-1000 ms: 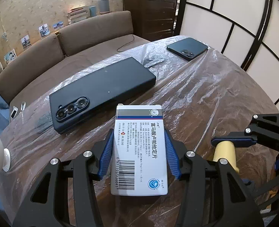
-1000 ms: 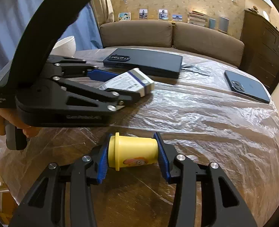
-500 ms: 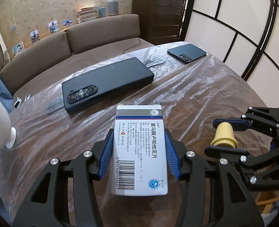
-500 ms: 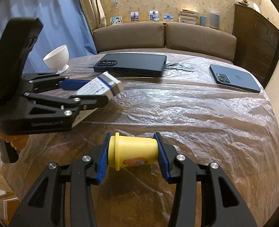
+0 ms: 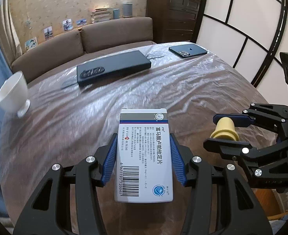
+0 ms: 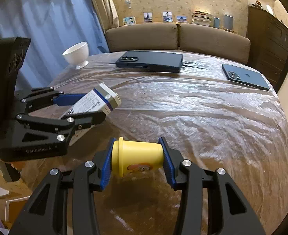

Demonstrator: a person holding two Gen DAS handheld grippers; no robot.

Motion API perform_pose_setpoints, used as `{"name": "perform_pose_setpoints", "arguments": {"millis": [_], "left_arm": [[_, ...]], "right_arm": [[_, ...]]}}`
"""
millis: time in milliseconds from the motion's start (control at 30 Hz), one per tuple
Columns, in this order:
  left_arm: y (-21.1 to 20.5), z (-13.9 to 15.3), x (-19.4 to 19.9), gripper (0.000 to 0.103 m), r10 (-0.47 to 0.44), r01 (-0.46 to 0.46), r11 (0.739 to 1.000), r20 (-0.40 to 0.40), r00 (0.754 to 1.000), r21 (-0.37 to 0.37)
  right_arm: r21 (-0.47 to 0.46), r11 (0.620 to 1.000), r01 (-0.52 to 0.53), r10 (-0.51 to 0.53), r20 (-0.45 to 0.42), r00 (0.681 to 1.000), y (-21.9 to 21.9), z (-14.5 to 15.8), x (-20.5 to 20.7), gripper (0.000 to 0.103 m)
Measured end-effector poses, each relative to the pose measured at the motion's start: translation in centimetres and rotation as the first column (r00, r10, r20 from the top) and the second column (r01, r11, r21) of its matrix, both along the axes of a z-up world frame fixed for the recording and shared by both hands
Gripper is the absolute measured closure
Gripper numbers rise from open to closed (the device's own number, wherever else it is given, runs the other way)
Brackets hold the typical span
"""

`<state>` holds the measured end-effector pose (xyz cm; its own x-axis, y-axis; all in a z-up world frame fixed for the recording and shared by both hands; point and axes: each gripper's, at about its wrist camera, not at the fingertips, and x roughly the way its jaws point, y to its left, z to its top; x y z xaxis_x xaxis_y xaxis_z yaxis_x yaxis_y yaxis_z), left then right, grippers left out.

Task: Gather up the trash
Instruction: 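Carry the medicine box and yellow cup down over the white bin with both tools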

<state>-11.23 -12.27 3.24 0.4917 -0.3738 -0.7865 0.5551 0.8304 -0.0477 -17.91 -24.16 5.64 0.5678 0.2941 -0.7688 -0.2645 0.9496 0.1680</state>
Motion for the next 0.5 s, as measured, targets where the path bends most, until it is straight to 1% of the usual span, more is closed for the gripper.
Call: {"name": "perform_pose_setpoints", "arguments": {"millis": [500], "left_arm": [[2.8,0.1,-6.9,0.051,0.098,-0.098,0.995,-0.005,0.995,-0.010]], "right_arm": [[0.022,0.998,-0.055,0.055,0.014,0.998,1.0,1.3,-5.5,0.059]]}}
